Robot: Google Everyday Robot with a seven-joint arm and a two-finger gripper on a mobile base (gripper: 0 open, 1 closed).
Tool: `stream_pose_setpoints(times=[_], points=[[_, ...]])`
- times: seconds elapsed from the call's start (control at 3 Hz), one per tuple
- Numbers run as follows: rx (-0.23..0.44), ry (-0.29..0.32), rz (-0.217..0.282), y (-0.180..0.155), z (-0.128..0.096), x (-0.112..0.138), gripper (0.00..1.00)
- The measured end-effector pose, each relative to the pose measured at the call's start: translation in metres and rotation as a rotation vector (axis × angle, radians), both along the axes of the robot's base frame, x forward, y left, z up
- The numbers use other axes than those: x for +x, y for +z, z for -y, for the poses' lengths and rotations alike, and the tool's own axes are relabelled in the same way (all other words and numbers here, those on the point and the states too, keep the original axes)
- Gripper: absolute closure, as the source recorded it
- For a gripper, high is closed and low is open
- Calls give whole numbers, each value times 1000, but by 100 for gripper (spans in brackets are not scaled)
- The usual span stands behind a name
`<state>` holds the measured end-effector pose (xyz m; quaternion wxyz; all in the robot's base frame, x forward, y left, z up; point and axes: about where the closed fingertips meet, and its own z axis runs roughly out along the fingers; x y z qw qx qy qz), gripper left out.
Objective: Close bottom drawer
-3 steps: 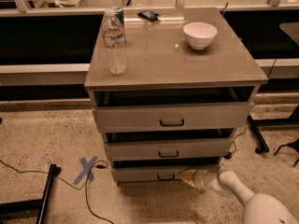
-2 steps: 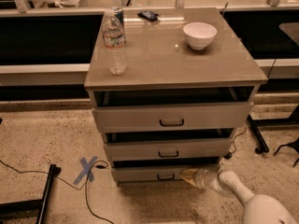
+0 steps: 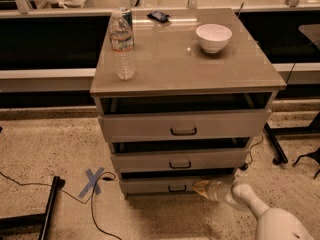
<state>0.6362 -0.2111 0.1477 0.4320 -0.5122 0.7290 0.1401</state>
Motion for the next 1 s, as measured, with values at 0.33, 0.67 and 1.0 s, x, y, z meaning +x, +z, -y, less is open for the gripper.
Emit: stream_pose_setpoints(times=[0.33,0.67,1.0], points=[[0,0,0,0,0,0,100],[25,39,2,0,-5,-29,100],[121,83,-9,1,-11,-72,100]])
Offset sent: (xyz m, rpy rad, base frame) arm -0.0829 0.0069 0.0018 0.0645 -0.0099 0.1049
